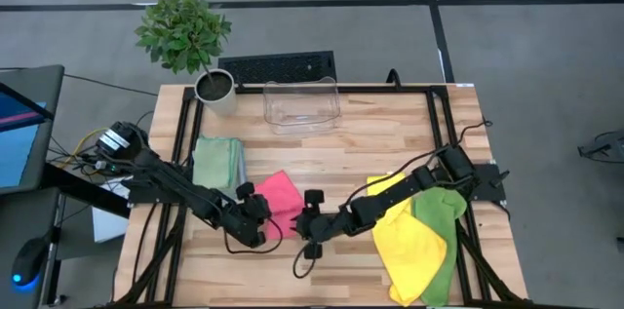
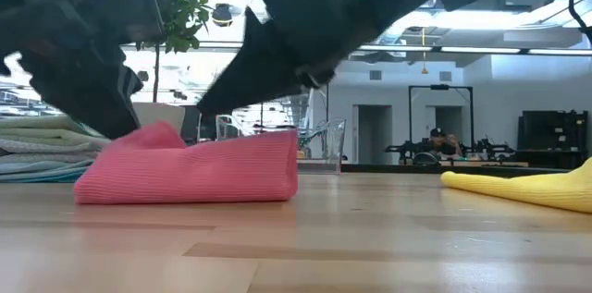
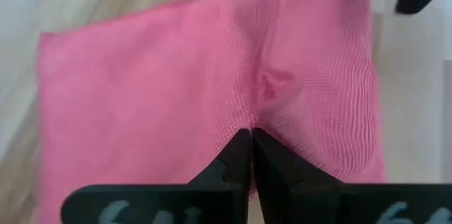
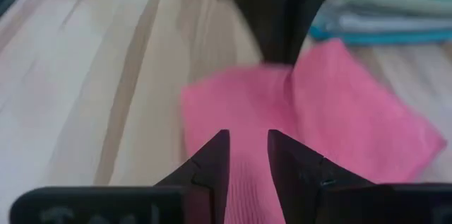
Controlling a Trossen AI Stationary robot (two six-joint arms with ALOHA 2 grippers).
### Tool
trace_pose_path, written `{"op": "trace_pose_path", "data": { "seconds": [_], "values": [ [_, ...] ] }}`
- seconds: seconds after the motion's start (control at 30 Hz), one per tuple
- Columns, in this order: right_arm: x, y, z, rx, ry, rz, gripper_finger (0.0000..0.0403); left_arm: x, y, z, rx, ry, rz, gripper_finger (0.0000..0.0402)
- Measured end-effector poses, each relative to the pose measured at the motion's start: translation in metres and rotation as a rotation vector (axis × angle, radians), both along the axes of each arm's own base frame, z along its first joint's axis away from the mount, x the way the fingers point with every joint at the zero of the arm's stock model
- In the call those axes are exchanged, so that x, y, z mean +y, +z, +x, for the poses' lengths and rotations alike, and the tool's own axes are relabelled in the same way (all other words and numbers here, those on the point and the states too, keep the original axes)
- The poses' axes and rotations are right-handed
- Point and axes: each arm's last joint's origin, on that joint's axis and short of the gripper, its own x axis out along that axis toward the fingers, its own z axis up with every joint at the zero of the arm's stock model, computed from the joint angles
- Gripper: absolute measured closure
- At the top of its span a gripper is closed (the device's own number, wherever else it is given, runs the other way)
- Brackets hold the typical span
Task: Fold microfiber towels
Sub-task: Fold the pink microfiber cloth
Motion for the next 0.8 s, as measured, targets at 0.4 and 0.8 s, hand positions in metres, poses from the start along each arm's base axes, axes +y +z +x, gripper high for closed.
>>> {"op": "trace_pose_path", "data": {
  "seconds": [0.4, 0.8],
  "values": [
    [0.011, -0.001, -0.005, 0.013, 0.034, 0.033, 0.0281, -0.008, -0.036, 0.013, 0.031, 0.025, -0.002, 0.0354],
    [0.06, -0.007, -0.035, 0.052, -0.006, 0.06, 0.0281, -0.027, -0.05, 0.056, -0.115, -0.043, -0.09, 0.0205]
  ]
}}
